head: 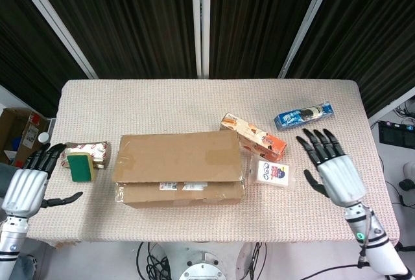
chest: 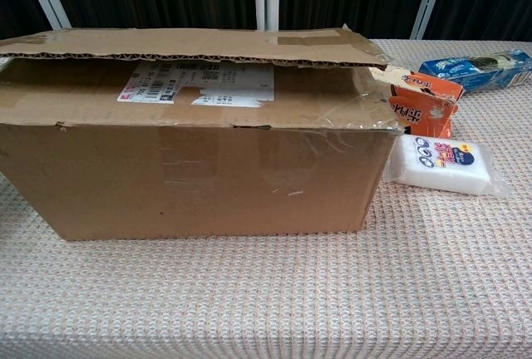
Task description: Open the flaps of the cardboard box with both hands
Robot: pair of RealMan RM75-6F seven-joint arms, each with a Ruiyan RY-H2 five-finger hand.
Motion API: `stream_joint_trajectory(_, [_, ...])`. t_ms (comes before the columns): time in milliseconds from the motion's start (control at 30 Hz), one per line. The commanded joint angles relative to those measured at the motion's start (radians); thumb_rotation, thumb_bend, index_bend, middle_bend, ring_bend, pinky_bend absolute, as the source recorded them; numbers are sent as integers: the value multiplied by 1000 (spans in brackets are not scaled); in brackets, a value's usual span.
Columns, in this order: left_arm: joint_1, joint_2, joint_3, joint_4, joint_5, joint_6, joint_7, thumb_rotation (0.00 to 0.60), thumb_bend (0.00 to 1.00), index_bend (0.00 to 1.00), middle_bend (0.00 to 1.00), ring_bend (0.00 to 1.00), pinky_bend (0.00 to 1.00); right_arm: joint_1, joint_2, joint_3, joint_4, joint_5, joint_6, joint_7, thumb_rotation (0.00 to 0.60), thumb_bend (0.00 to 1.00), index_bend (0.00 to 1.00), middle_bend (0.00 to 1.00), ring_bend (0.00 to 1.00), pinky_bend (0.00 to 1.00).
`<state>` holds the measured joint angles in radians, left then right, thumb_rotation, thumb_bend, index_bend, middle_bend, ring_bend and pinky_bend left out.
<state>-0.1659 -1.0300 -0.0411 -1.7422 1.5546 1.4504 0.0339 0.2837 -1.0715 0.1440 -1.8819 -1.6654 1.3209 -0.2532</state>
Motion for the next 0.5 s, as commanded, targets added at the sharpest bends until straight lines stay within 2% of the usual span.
stream_joint_trajectory(33, [6,2,2,2,-2,6,-6,328,0,47,87,50,147,98,-60,22,-70,17,-126,-104,600,311,0,0,0,0])
stream_joint_trajectory(267, [17,9,6,13,-3,17,-21,328,0,47,87,50,147,172,-154,22,-86,65,-216,-192,600,228,0,0,0,0])
stream_joint_trajectory(500, [18,10,5,22,-3,19,-33,329,0,47,87,50,147,227,-233,38,-63,125,-254,-237,600,212,0,0,0,0])
